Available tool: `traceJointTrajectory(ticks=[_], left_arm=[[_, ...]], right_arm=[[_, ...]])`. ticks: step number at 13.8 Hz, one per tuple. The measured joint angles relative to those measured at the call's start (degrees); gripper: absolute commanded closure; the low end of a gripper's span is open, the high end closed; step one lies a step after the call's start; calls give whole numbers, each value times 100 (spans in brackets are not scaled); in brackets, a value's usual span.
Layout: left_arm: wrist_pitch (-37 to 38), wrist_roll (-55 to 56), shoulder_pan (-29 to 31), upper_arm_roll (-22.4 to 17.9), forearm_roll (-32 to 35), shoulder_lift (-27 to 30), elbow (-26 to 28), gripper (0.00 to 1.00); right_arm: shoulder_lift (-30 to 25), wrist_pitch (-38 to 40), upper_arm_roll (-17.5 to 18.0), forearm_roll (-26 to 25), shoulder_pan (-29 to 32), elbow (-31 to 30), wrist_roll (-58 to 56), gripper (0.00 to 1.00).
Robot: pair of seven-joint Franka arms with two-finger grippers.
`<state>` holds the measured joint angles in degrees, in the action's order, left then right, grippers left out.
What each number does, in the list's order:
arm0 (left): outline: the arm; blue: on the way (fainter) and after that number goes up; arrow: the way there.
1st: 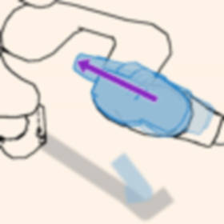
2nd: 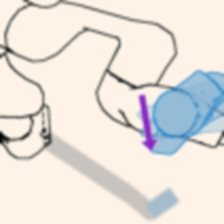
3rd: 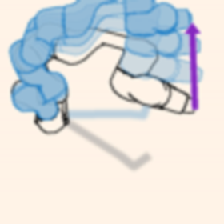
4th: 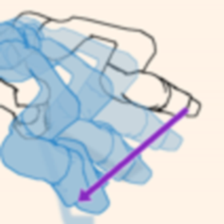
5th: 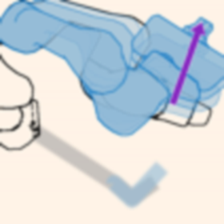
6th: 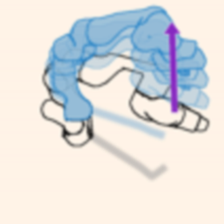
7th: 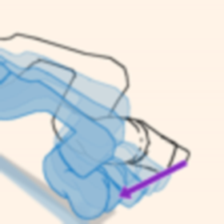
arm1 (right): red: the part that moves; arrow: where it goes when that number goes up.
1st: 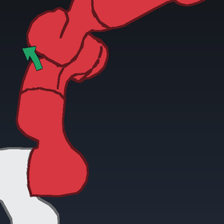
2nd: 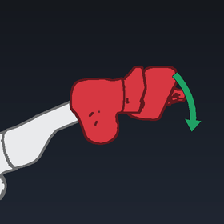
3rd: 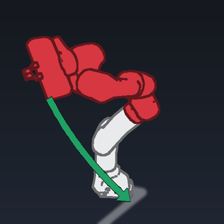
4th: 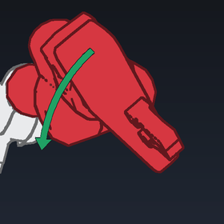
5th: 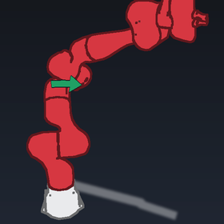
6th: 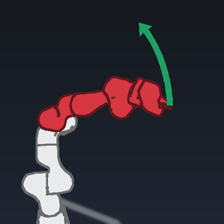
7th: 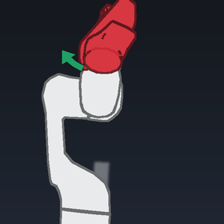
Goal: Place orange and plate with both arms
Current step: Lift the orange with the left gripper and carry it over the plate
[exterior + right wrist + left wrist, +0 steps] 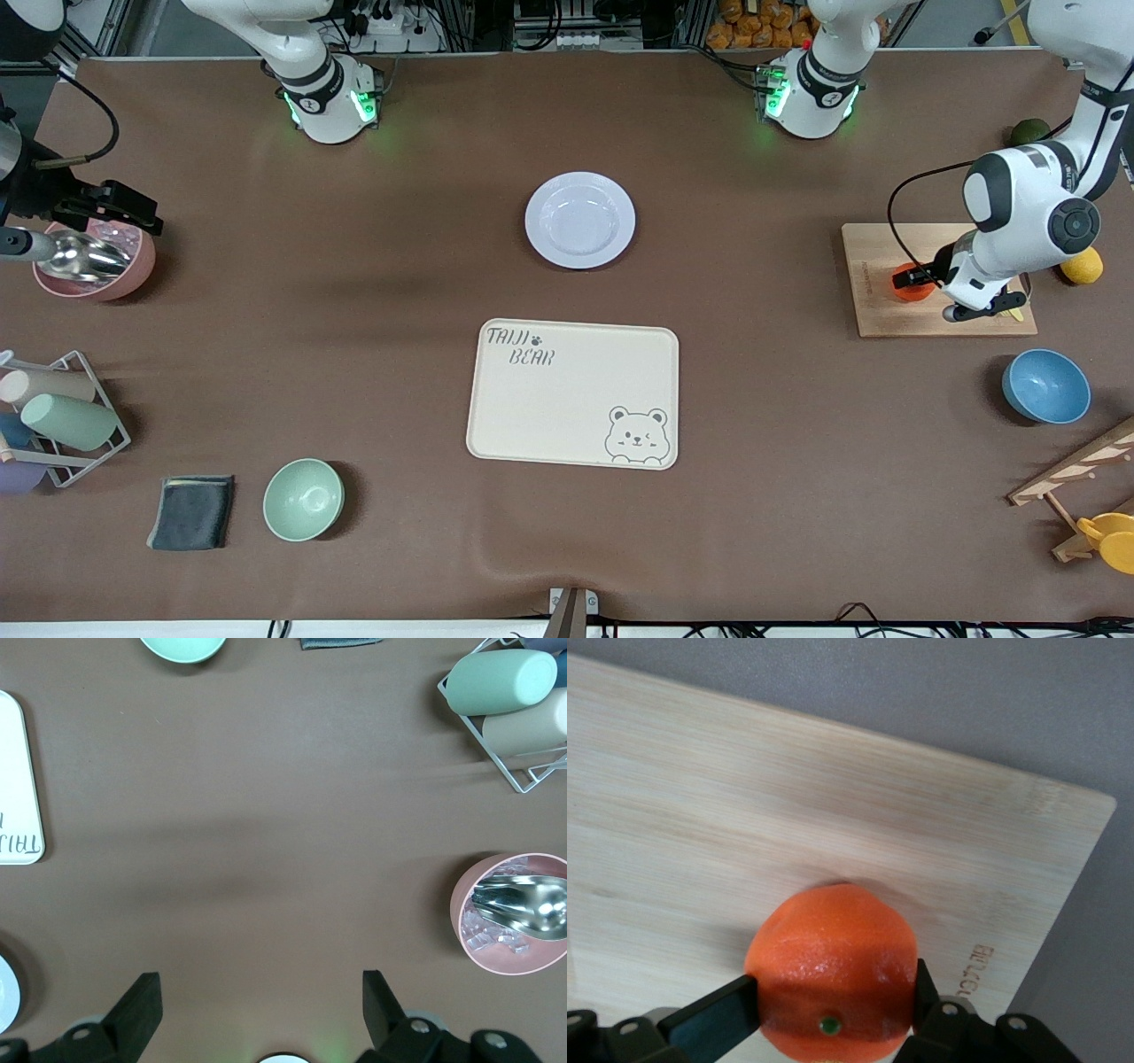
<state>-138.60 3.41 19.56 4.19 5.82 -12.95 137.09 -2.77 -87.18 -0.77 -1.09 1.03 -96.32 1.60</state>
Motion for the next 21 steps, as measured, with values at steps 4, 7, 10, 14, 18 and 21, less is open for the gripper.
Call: traceJointTrajectory(ticks=[4, 7, 10, 14, 18, 21], left_arm=[[85, -7, -13, 234, 0, -49, -206, 100], [868, 7, -28, 595, 0, -48, -754, 100], [1748, 121, -23, 923, -86, -42, -1435, 100], [2740, 1541, -36, 1967, -462, -45, -2274, 100], [3058, 3736, -576, 3122, -762, -108, -2695, 100], [3025, 4607, -1403, 3194, -1350, -357, -2823, 100]], right_arm=[[0, 0, 0, 0, 0, -8, 0, 0], [0, 0, 0, 0, 0, -11, 0, 0], [5, 0, 0, 0, 0, -21, 0, 0], [140, -10, -4, 284, 1, -59, 0, 0], [512, -153, 5, 797, -6, -77, 0, 0], [816, -428, 21, 920, -174, -78, -3, 0]])
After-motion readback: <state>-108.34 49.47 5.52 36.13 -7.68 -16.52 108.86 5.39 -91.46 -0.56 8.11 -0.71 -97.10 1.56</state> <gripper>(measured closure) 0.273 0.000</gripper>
